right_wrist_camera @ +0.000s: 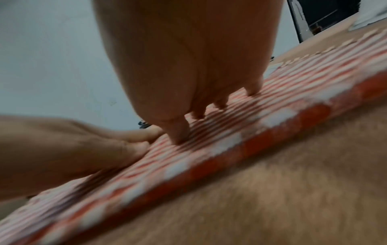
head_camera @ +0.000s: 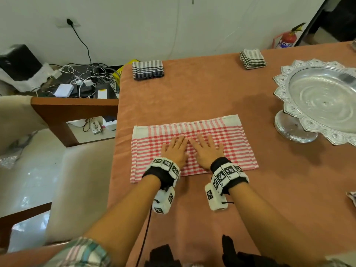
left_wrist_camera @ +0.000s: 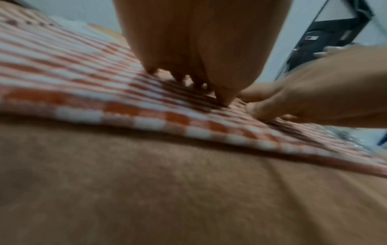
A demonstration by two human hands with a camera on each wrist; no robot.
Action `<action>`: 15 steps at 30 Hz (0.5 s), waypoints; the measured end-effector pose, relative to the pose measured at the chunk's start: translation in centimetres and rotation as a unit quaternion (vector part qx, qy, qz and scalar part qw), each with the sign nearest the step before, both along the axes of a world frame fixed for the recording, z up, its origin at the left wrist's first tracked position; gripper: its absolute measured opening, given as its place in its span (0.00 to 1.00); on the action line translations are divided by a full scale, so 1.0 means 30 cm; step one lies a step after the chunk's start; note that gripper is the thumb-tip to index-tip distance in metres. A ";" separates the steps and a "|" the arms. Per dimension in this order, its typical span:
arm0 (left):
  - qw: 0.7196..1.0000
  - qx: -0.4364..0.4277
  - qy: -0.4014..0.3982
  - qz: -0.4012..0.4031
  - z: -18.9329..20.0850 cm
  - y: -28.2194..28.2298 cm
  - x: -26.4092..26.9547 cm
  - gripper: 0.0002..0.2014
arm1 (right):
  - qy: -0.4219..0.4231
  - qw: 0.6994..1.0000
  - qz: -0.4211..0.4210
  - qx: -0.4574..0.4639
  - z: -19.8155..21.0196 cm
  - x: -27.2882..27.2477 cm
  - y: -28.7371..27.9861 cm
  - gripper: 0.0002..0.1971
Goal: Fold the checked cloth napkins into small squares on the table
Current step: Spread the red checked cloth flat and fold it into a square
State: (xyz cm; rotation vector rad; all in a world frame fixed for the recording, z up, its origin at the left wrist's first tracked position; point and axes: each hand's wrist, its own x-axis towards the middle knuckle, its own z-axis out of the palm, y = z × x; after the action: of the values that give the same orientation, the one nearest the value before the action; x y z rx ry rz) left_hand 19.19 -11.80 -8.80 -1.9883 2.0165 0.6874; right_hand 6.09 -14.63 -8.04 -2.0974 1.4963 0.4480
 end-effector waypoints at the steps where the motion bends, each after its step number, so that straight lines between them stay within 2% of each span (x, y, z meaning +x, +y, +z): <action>1: 1.000 0.008 -0.008 -0.002 -0.008 -0.014 0.029 0.28 | 0.006 1.000 0.010 0.001 -0.010 -0.025 -0.027 0.29; 3: 0.999 0.015 -0.011 0.038 -0.007 -0.035 0.114 0.28 | 0.015 1.000 -0.007 0.003 -0.018 -0.103 -0.094 0.27; 5: 0.992 0.023 -0.020 0.124 0.001 -0.041 0.217 0.27 | 0.030 0.997 -0.065 0.008 -0.011 -0.200 -0.159 0.27; 7: 0.983 0.030 -0.051 0.173 0.019 -0.042 0.283 0.28 | 0.050 0.991 -0.127 -0.005 0.000 -0.263 -0.199 0.29; 8: 0.982 0.025 -0.077 0.170 0.026 -0.047 0.281 0.28 | 0.063 0.988 -0.140 -0.027 0.003 -0.263 -0.202 0.29; 10: 0.989 -0.009 -0.099 0.109 0.031 -0.074 0.204 0.28 | 0.053 0.990 -0.104 -0.075 -0.001 -0.202 -0.184 0.30; 12: 0.998 -0.028 -0.059 0.016 0.019 -0.098 0.082 0.28 | 0.007 0.996 -0.047 -0.076 -0.020 -0.130 -0.151 0.29; 13: 0.999 -0.024 -0.038 -0.016 0.011 -0.108 0.034 0.28 | -0.009 0.997 -0.045 -0.067 -0.032 -0.123 -0.148 0.28; 15: 0.999 0.000 -0.028 -0.015 0.006 -0.130 -0.006 0.28 | -0.005 0.995 -0.089 -0.053 -0.036 -0.178 -0.164 0.29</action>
State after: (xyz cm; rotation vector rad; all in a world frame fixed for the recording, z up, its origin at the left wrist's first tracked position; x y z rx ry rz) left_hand 18.99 -15.69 -8.63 -1.9506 2.0107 0.6174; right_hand 0.76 -19.55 -9.13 -2.0179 1.7161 0.2970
